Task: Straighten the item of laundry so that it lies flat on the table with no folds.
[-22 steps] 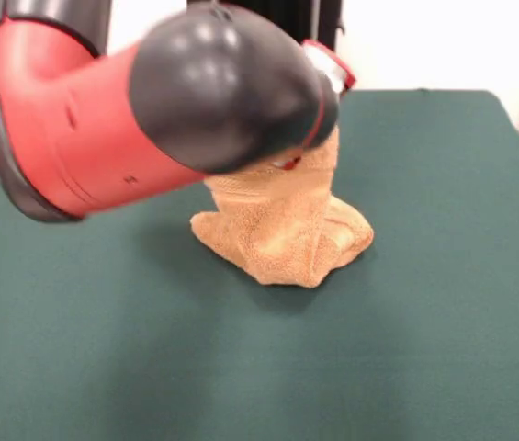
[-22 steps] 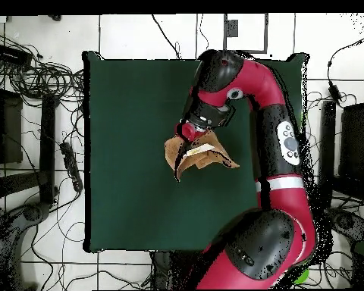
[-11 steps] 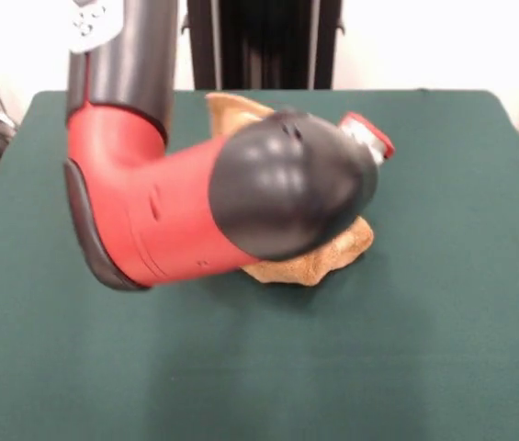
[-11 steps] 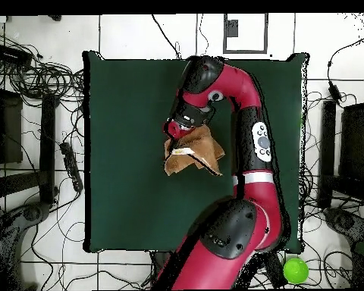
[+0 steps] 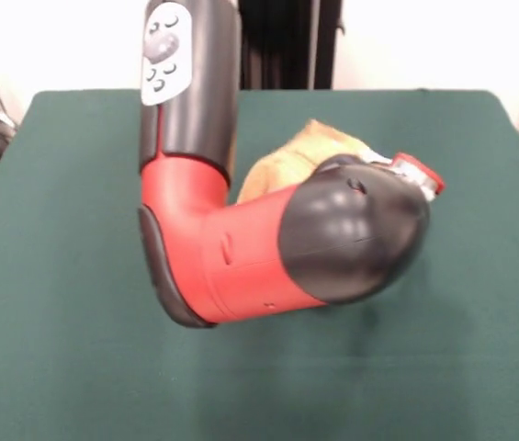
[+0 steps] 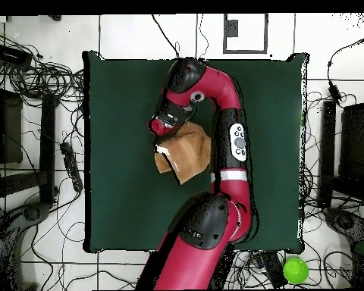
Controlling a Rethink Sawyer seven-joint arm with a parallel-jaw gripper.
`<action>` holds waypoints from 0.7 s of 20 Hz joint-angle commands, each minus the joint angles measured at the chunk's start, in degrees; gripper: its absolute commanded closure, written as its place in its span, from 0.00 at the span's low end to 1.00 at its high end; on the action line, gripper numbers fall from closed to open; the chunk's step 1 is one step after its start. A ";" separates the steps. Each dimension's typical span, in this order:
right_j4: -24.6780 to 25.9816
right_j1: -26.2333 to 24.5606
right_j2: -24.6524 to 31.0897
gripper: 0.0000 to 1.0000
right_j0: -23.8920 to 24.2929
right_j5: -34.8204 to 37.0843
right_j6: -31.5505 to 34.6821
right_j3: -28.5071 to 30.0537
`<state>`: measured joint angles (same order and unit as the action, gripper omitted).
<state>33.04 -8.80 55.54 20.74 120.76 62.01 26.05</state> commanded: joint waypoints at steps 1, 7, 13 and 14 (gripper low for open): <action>1.56 -0.37 8.02 1.00 -3.79 3.67 -18.73 -4.59; -0.03 1.22 7.23 1.00 -4.14 3.16 -13.45 -2.55; -4.90 6.09 0.70 1.00 -0.19 -3.82 -5.53 9.22; -5.57 7.63 -0.37 1.00 0.88 -5.05 -4.37 12.31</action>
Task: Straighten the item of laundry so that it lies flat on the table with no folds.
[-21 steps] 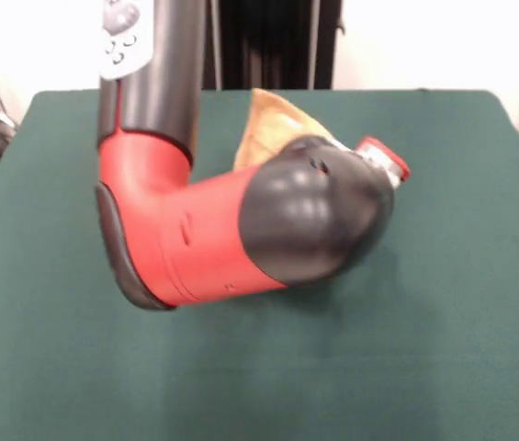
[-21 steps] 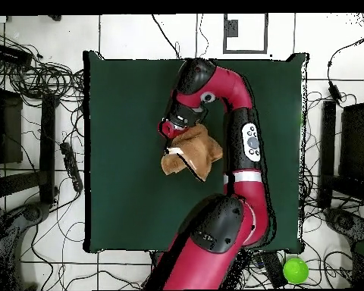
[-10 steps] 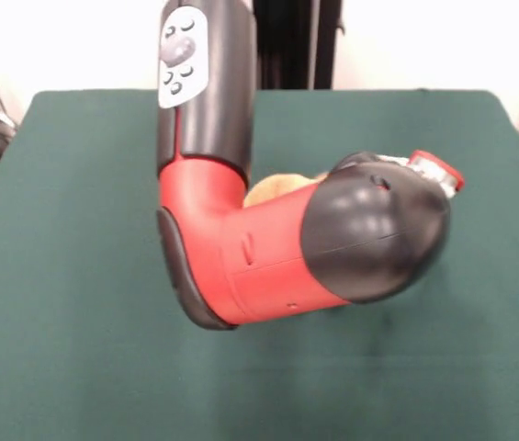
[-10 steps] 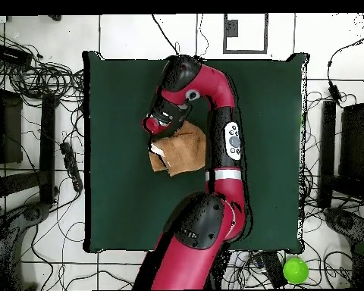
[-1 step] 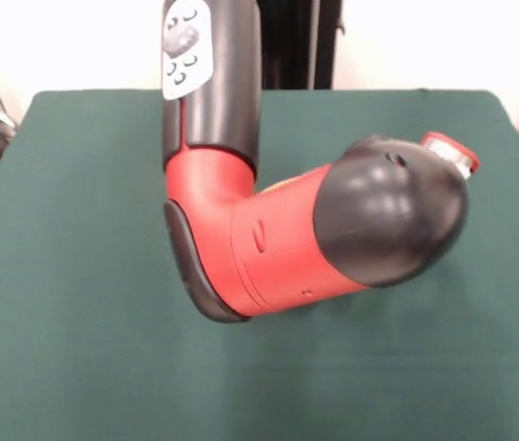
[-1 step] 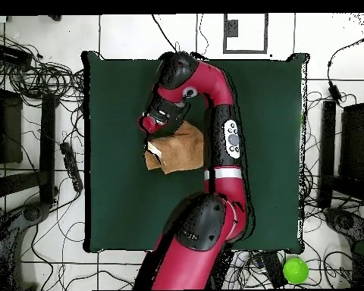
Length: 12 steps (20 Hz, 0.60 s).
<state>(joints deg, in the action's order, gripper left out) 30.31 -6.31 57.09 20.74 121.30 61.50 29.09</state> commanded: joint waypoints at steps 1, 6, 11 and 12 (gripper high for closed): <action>-3.51 6.68 -2.99 1.00 1.95 -6.82 -2.70 12.35; -2.18 11.68 -6.59 1.00 3.21 -5.80 -0.89 17.75; -2.04 20.49 -9.77 1.00 6.71 -3.50 1.18 27.70; -1.63 20.91 -10.02 1.00 6.65 -3.03 1.21 27.80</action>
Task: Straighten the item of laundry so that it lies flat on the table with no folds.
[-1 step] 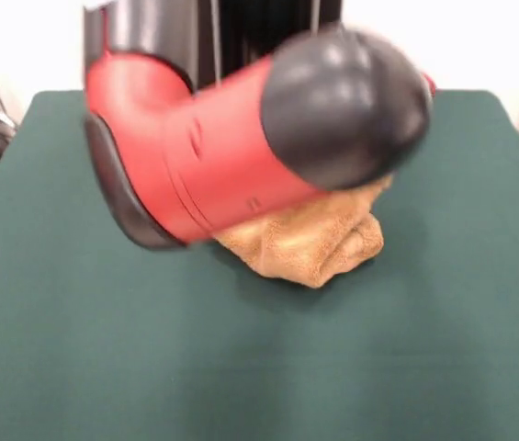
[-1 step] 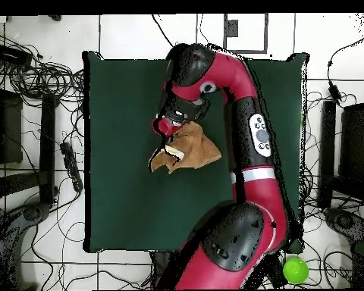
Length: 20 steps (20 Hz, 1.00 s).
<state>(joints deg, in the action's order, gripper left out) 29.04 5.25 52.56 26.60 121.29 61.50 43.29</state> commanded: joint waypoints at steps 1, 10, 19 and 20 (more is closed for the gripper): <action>0.04 9.76 -5.74 1.00 0.73 -2.56 1.23 13.70; 0.49 25.06 -8.20 1.00 6.29 2.92 -0.28 24.20; 5.61 30.61 -6.99 1.00 8.21 12.74 -5.20 22.57; 6.44 32.49 -6.21 1.00 9.13 14.71 -6.71 22.54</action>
<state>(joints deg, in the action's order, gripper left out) 33.16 33.74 47.27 36.63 129.59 61.50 58.05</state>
